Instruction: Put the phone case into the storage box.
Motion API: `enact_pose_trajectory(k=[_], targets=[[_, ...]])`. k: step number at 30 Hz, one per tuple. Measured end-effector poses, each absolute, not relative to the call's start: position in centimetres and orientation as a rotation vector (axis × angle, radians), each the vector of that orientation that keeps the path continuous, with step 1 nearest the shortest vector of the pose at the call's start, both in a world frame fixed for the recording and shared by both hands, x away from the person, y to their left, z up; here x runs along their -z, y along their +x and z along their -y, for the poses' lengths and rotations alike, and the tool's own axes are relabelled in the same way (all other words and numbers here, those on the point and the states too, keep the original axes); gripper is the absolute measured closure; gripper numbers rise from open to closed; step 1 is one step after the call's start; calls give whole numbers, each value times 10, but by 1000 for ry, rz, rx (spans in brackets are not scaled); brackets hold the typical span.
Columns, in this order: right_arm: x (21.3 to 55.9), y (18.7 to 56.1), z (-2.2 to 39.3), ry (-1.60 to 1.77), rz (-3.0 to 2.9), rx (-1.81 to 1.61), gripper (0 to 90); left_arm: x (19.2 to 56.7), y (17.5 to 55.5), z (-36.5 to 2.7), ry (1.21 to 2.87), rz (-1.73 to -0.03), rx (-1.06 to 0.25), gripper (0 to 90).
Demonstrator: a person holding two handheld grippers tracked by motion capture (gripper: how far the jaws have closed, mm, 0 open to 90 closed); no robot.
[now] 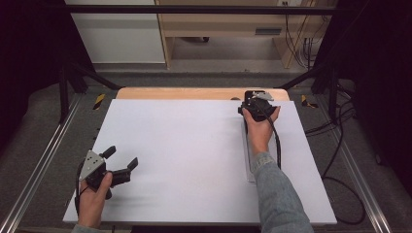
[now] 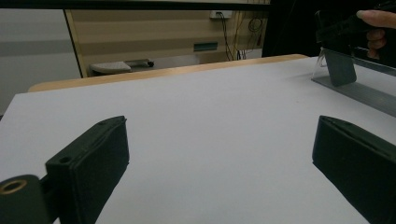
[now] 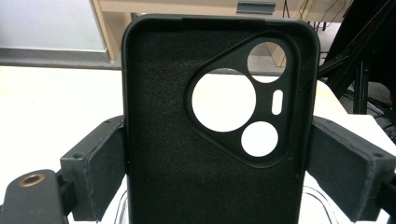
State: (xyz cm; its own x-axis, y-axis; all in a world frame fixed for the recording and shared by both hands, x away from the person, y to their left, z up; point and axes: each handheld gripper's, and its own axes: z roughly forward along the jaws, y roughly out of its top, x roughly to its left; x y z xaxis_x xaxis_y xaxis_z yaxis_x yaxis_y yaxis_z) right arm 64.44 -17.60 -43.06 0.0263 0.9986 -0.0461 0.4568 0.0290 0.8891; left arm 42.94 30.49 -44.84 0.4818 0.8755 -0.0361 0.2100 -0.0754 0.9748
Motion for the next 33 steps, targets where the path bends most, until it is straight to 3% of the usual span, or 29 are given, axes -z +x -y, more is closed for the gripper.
enact_pose_trajectory(k=[33], targets=[[423,642,179,1535,-1516,-934,78,448,429,-306,1576,-973,-727,36]])
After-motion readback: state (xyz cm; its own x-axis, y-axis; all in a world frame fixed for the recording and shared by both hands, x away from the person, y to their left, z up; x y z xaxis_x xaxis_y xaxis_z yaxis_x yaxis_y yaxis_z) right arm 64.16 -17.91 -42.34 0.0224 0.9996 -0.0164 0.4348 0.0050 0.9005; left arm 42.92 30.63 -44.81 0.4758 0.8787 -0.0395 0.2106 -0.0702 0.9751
